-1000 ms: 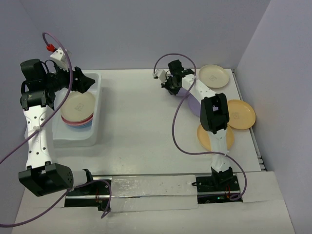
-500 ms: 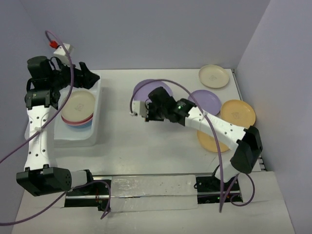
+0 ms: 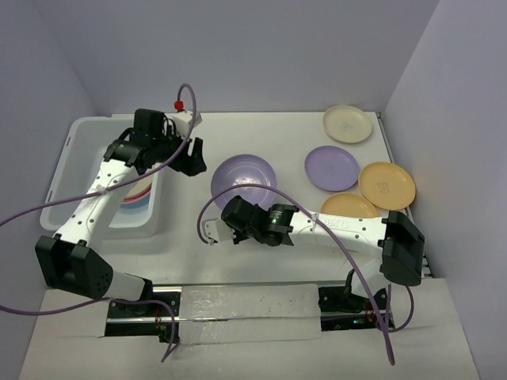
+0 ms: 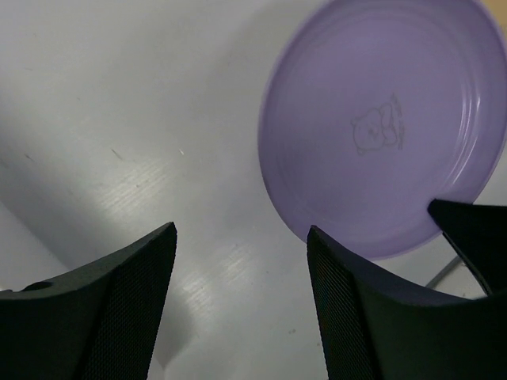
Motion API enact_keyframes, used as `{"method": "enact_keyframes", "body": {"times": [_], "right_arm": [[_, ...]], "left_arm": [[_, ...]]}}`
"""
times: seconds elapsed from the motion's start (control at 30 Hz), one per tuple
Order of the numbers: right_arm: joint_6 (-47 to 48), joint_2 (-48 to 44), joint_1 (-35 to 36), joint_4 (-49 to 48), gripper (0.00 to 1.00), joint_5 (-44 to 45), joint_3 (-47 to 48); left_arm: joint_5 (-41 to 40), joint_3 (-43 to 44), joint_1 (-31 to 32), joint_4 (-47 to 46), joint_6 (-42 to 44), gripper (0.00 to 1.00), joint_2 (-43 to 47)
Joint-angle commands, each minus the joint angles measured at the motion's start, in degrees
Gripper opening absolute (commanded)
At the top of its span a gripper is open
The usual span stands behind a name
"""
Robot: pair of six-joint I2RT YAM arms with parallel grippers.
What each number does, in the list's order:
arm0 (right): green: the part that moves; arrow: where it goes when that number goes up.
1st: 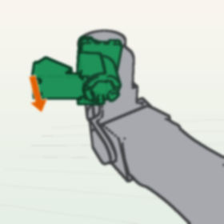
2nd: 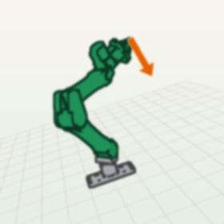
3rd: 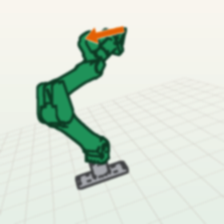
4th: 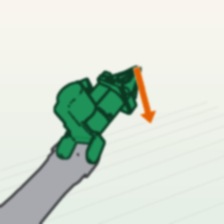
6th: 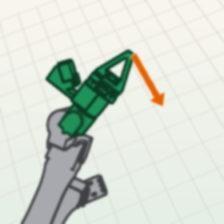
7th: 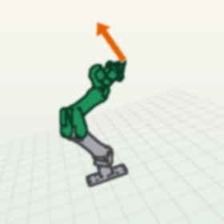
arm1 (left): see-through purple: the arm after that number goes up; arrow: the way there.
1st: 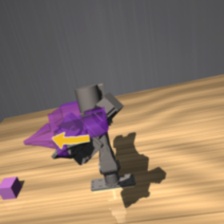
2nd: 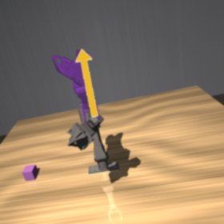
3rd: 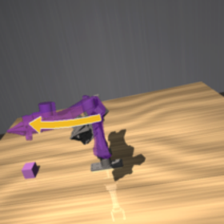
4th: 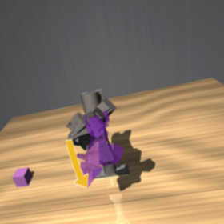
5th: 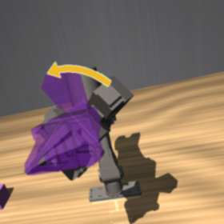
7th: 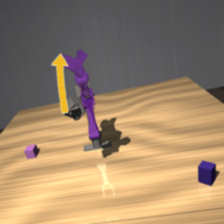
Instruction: Place the plates into the plastic bin on the countertop
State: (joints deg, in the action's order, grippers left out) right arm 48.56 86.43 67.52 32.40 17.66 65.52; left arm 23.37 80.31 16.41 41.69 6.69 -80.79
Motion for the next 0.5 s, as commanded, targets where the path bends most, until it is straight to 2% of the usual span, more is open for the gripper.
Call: {"method": "enact_keyframes", "body": {"times": [0.0, 0.3, 0.4, 0.47], "right_arm": [[-0.8, -3.3, 1.8, -1.8, 0.00, 4.0, 1.9], [-2.8, -4.2, 4.0, -0.9, 0.00, 4.1, 2.9], [-3.5, -4.5, 4.8, -0.5, 0.00, 4.3, 3.6], [-3.9, -4.7, 5.6, 0.0, 0.00, 4.6, 4.0]], "left_arm": [[-2.1, -1.8, 2.9, 0.6, 1.6, 0.73, 0.7], [-2.0, -3.7, 5.9, -1.2, 1.4, 0.72, -0.2], [-2.6, -3.6, 5.9, -2.2, 0.5, 0.67, -1.0], [-2.0, -2.8, 5.9, -2.3, -0.3, 0.61, -2.6]]}}
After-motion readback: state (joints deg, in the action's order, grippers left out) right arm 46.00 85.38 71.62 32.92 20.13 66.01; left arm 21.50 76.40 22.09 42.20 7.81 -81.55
